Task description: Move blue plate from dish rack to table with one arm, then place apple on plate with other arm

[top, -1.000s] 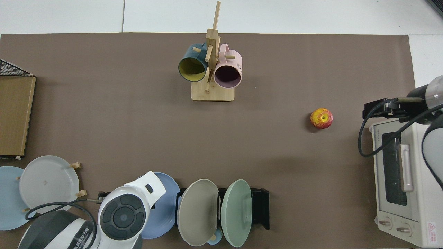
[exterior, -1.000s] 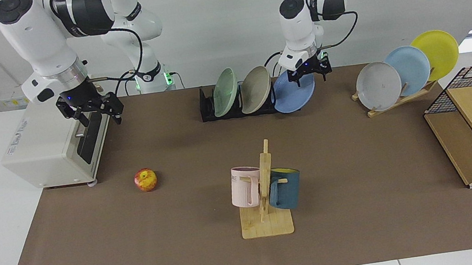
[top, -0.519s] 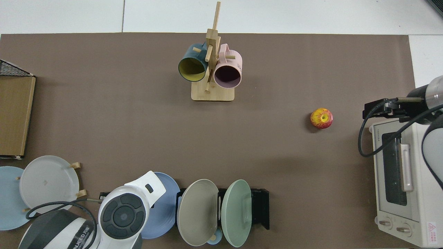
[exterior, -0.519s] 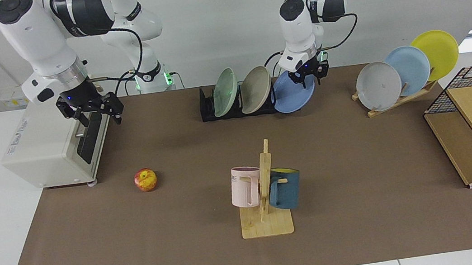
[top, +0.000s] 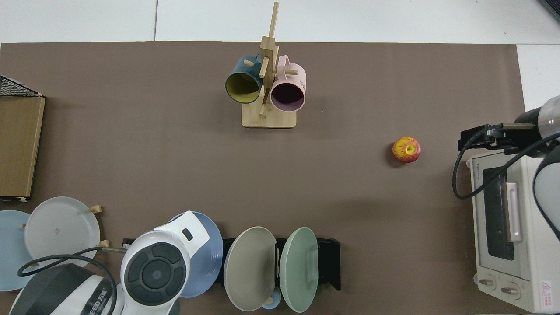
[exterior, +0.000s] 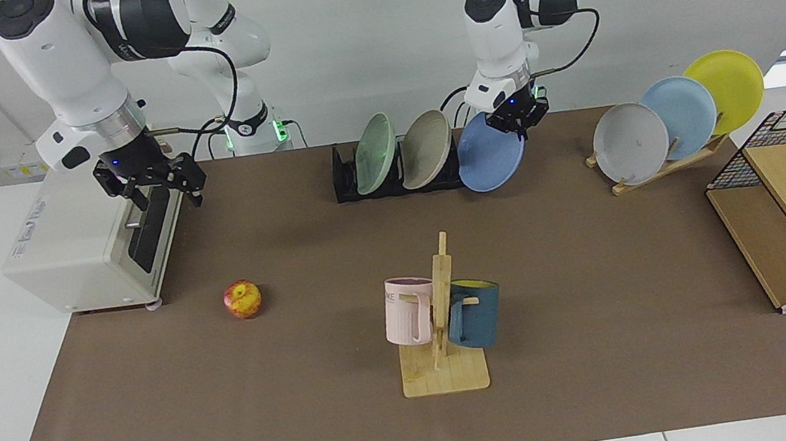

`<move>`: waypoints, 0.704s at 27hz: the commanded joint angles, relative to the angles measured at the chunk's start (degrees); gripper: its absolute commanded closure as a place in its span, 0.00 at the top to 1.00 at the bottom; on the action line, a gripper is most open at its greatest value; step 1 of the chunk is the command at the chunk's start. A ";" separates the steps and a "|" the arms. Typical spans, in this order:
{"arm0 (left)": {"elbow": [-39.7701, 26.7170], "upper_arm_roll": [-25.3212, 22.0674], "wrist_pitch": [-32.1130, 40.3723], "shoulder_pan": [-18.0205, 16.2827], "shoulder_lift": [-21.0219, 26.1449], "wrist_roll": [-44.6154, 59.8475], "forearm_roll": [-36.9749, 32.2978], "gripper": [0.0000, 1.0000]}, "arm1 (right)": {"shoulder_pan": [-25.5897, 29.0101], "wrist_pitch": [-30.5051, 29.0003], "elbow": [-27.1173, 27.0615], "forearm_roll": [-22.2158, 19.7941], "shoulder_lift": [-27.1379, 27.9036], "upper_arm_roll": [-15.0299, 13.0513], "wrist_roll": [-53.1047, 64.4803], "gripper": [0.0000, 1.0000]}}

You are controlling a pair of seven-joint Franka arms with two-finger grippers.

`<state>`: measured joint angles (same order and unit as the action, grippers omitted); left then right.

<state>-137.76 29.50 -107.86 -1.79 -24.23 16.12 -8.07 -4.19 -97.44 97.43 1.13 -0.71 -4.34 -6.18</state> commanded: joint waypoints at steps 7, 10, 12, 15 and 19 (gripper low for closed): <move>12.77 5.30 12.85 -0.85 3.40 3.30 -8.28 0.00 | -2.75 -3.90 0.57 0.63 2.90 0.64 -1.82 1.00; 16.46 5.21 12.85 -3.21 6.82 5.58 -9.67 0.00 | -2.66 -5.30 0.13 0.63 5.71 0.64 -1.82 1.00; 20.06 5.13 12.59 -4.88 10.15 7.16 -11.35 0.00 | -2.75 -8.45 0.21 1.07 7.81 0.64 -1.82 1.00; 26.65 3.90 11.98 -6.55 16.92 9.09 -11.09 0.00 | -2.93 -14.26 0.65 0.89 10.72 0.64 -1.82 1.00; 31.15 -0.66 8.82 -6.65 22.12 11.38 -6.72 0.00 | -2.93 -17.69 1.00 0.90 14.32 0.64 -1.82 1.00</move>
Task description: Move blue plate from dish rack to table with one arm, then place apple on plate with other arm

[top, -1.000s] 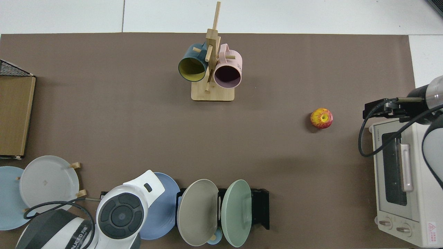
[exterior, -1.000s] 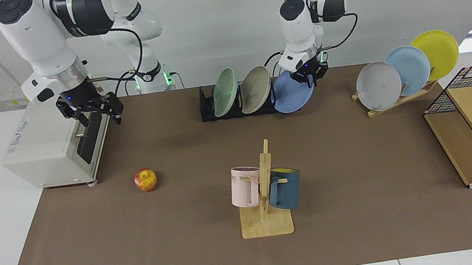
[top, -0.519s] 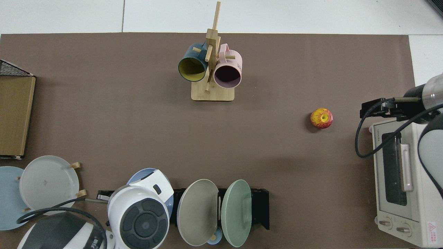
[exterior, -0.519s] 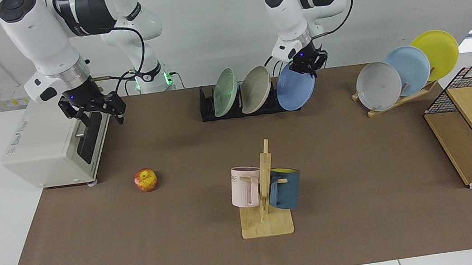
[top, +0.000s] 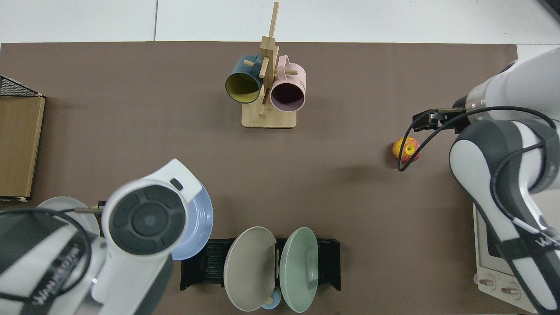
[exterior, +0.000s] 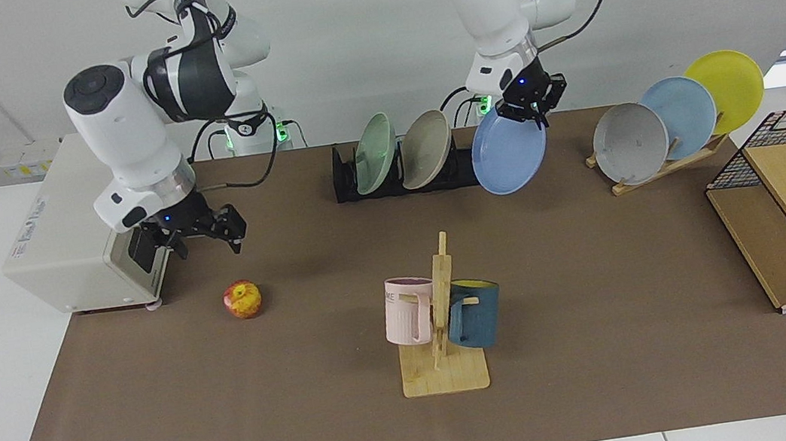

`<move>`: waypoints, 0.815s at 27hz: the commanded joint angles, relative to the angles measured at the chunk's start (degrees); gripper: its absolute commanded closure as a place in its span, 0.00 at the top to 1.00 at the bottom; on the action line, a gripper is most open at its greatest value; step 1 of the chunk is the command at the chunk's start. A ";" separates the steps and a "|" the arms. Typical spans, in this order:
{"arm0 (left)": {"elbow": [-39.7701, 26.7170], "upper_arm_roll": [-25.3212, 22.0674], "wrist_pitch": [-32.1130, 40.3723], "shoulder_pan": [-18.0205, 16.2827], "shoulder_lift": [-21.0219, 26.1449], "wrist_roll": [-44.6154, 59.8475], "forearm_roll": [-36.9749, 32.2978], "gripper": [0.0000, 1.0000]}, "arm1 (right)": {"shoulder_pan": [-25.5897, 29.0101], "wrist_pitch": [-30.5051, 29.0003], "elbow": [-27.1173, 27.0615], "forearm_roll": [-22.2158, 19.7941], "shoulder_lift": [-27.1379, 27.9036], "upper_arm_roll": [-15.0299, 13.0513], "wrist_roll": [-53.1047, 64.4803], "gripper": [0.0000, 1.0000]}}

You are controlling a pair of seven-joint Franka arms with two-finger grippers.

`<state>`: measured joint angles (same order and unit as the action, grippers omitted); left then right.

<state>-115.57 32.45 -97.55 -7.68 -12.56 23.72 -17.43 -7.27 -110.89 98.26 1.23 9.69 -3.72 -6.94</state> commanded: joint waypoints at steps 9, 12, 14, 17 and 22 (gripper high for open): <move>0.26 -6.09 -20.20 -0.23 12.02 5.72 21.90 0.00 | -0.91 -15.31 8.08 0.71 6.30 0.03 -0.19 1.00; -0.53 -5.65 -27.40 2.39 17.64 11.06 22.44 0.00 | -0.38 -16.03 8.88 0.71 6.92 0.03 1.57 1.00; -0.88 -5.65 -31.36 4.68 19.32 14.50 22.44 0.00 | -0.29 -16.29 9.05 0.71 7.45 0.03 1.93 1.00; -2.99 -5.56 -36.38 5.83 19.85 16.53 22.44 0.00 | -0.12 -16.38 9.75 0.62 7.80 -0.05 2.01 1.00; -4.05 -5.65 -40.87 8.12 21.96 19.43 22.52 0.00 | 0.06 -17.86 12.12 0.53 7.97 -0.05 2.10 1.00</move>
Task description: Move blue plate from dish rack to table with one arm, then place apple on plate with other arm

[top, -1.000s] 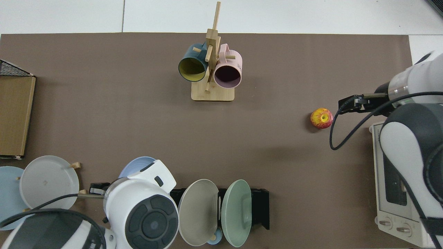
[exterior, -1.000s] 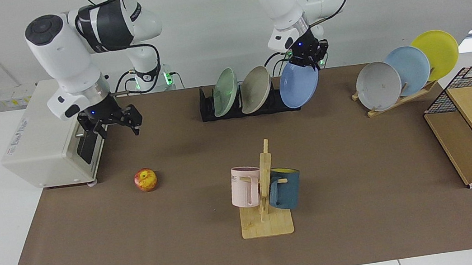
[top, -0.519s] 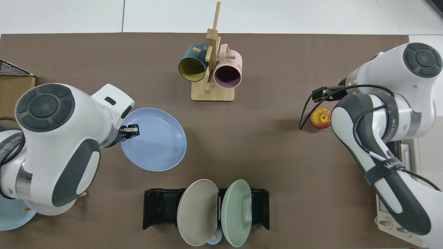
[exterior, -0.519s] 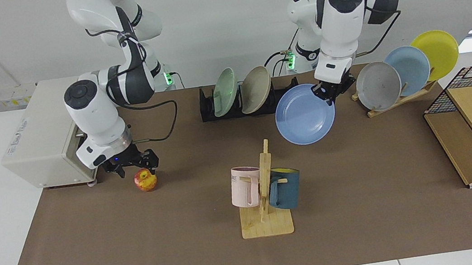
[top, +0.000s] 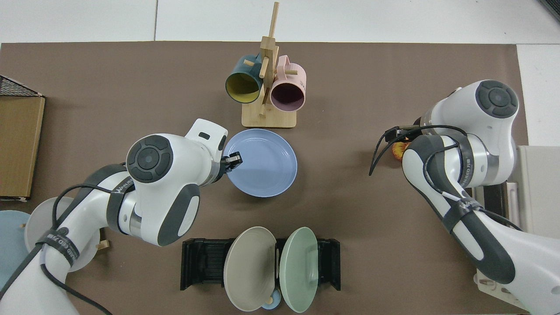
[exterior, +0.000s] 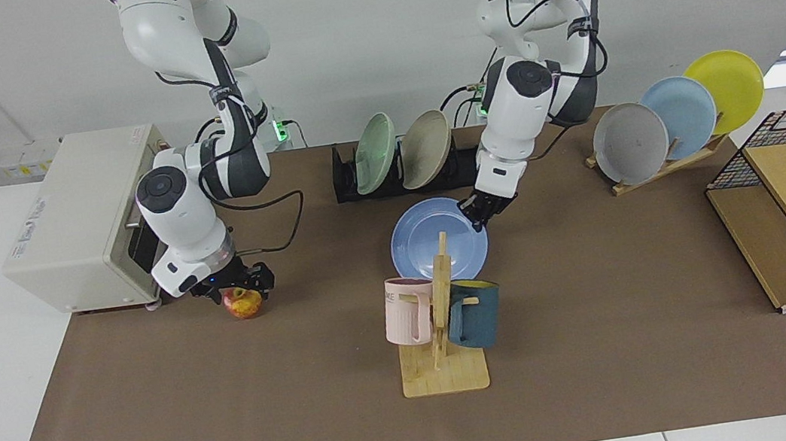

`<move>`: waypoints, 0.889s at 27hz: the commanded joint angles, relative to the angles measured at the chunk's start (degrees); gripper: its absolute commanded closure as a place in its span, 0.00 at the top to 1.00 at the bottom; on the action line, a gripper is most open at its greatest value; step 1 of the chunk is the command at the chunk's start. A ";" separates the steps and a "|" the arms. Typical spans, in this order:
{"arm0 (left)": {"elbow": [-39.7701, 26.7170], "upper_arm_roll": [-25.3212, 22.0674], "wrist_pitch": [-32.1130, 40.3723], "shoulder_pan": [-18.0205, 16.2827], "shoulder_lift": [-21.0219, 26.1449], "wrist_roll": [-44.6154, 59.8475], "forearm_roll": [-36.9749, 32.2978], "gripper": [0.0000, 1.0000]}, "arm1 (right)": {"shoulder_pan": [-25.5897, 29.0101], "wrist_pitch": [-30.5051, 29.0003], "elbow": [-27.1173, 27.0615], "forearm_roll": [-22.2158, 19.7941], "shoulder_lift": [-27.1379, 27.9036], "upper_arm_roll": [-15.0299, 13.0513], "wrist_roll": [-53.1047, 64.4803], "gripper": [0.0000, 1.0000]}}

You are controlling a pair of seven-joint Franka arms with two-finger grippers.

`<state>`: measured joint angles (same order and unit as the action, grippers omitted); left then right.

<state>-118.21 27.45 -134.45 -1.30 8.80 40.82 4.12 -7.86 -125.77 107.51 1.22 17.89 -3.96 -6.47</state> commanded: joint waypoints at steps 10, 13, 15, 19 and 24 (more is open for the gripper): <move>-4.58 -0.64 -5.56 3.50 0.17 1.19 0.62 0.00 | 1.97 -7.56 4.37 0.53 2.85 0.27 4.18 1.00; -4.66 -0.64 -4.77 3.32 0.08 -0.21 0.36 0.00 | 2.06 -7.74 4.46 0.53 3.56 0.27 4.18 1.00; -4.58 -0.82 -4.50 3.23 0.08 -1.70 0.27 0.31 | 2.06 -7.74 4.64 0.53 3.73 0.27 4.09 0.99; -4.05 -1.08 -2.40 2.97 0.16 -2.85 0.27 0.87 | 1.97 -7.65 5.25 0.53 3.74 0.27 4.09 0.84; -3.17 -1.17 -0.38 1.83 0.25 -2.33 0.18 1.00 | 1.36 -6.34 5.08 0.45 3.65 0.27 4.27 0.25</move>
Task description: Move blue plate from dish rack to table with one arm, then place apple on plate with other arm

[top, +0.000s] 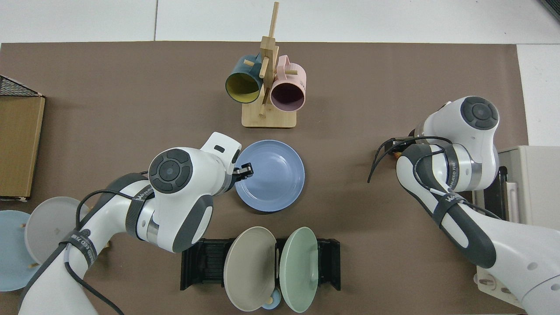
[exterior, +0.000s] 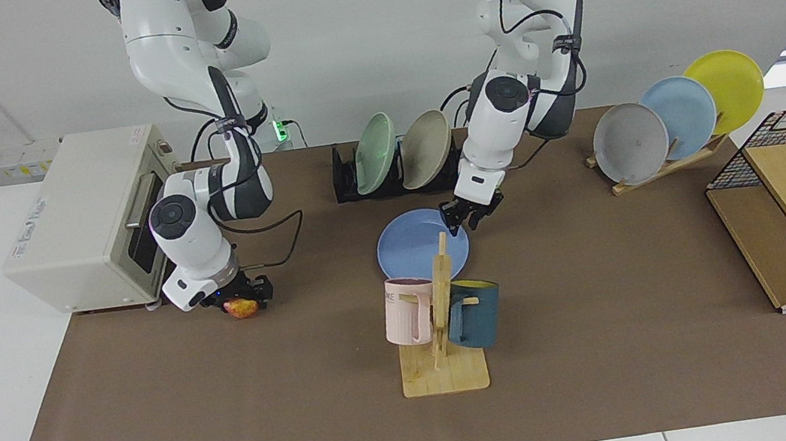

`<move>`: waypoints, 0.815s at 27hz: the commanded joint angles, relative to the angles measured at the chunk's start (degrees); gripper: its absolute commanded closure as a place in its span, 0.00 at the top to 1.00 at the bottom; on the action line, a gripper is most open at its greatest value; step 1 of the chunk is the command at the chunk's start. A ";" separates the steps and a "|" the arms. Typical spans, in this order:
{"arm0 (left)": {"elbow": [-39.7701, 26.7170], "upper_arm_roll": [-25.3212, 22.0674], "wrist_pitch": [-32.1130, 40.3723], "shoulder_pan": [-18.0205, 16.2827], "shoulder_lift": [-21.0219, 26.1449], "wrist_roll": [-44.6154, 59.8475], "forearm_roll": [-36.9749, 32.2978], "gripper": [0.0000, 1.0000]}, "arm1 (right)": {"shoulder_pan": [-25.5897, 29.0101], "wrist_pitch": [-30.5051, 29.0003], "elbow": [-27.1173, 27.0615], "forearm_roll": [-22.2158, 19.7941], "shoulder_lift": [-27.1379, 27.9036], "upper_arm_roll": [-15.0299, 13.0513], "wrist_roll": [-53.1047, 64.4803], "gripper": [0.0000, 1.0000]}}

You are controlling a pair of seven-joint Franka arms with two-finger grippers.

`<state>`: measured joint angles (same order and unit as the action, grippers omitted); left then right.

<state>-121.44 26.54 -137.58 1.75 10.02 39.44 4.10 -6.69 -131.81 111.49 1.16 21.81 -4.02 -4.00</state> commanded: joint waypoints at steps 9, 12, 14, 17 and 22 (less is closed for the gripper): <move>7.00 -0.43 18.13 -5.78 -3.77 -2.87 -4.81 1.00 | 0.01 4.63 -2.50 0.77 -1.68 0.42 1.63 0.01; 9.28 -0.79 23.30 -7.89 -5.61 -7.52 -4.11 1.00 | -0.16 6.21 -3.74 0.78 -2.47 0.42 1.45 0.01; 12.26 -1.13 28.48 -9.13 -6.41 -11.47 -3.67 1.00 | -1.39 6.65 -4.09 0.86 -2.99 0.42 1.10 0.01; 18.24 -4.90 37.36 -9.31 -6.50 -18.76 -1.82 1.00 | -3.24 7.01 -4.09 0.86 -4.40 0.42 0.92 0.01; 23.61 -11.32 45.81 -8.16 -6.85 -27.13 -0.59 1.00 | -7.45 9.28 -5.58 0.86 -4.84 0.33 -0.04 0.01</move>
<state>-103.13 19.74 -99.11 -7.09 2.82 19.32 1.98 -10.74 -125.46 107.00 1.20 18.13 -3.60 -3.97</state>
